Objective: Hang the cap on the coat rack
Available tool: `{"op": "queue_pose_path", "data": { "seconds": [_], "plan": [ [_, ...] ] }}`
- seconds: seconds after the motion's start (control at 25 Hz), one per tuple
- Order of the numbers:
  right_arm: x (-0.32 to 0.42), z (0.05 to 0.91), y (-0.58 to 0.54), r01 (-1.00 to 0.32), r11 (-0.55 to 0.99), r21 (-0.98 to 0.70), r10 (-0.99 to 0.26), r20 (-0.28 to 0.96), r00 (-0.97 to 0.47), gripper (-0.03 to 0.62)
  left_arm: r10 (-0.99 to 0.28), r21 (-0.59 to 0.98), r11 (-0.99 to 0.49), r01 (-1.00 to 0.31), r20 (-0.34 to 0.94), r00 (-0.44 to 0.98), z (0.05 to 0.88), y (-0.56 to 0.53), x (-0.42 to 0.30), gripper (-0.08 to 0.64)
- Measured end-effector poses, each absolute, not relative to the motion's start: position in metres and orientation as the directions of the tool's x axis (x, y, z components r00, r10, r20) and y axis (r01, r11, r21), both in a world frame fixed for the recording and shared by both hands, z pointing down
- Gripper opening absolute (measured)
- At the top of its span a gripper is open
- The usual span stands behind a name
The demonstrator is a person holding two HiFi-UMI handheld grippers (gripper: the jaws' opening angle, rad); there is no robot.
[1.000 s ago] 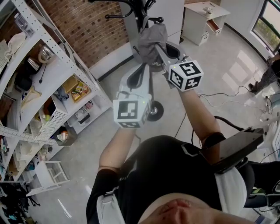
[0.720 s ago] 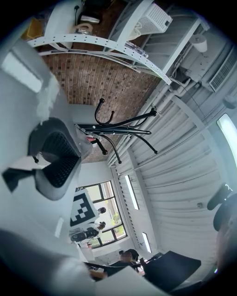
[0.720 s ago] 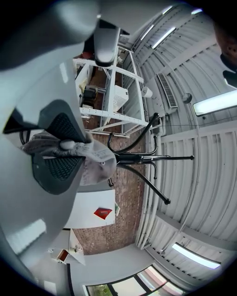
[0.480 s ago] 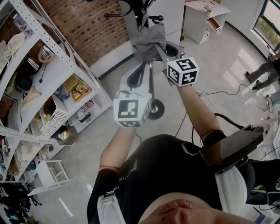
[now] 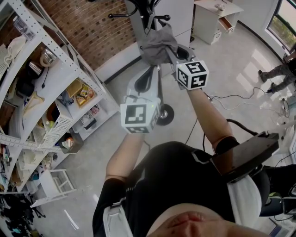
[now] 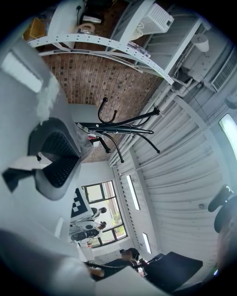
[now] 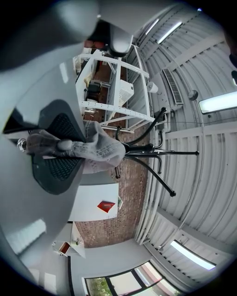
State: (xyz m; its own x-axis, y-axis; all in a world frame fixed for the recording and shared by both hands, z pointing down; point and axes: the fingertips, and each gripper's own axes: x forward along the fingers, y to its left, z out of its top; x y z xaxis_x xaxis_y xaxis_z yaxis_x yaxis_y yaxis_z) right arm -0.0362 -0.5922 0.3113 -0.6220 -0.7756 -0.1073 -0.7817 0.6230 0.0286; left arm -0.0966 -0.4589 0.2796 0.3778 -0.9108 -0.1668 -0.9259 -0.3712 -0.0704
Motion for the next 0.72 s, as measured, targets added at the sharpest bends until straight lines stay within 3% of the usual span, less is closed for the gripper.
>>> {"op": "queue_pose_path", "data": {
  "seconds": [0.28, 0.72],
  "plan": [
    [-0.034, 0.317, -0.59, -0.787, 0.616, 0.036, -0.781, -0.102, -0.616, 0.087, -0.912, -0.059, -0.376, -0.925, -0.154, 0.38, 0.282, -0.457, -0.097, 0.069],
    [-0.021, 0.328, -0.573, -0.79, 0.612, 0.033, -0.785, -0.092, -0.612, 0.16, -0.91, -0.075, -0.389, -0.918, -0.123, 0.396, 0.292, -0.447, -0.092, 0.069]
  ]
}}
